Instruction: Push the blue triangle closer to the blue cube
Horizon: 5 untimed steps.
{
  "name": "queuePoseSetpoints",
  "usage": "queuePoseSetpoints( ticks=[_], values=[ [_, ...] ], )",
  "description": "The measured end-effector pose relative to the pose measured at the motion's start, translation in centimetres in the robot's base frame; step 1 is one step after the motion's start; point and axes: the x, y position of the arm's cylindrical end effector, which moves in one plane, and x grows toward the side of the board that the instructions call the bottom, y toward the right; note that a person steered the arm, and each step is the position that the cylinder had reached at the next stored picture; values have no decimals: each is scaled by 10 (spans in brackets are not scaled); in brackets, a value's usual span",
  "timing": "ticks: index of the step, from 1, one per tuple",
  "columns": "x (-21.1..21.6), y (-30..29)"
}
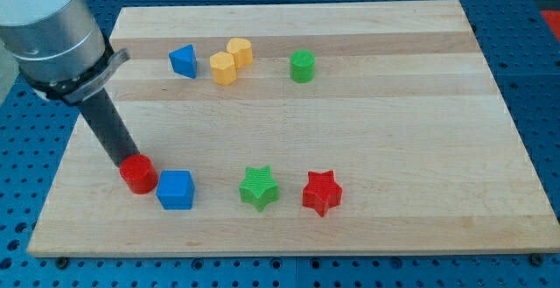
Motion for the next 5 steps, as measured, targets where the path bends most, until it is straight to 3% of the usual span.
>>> queuePoseSetpoints(
  ticks=[1, 3, 5],
  values=[
    [5, 0],
    [-120, -1],
    [-207, -1]
  ],
)
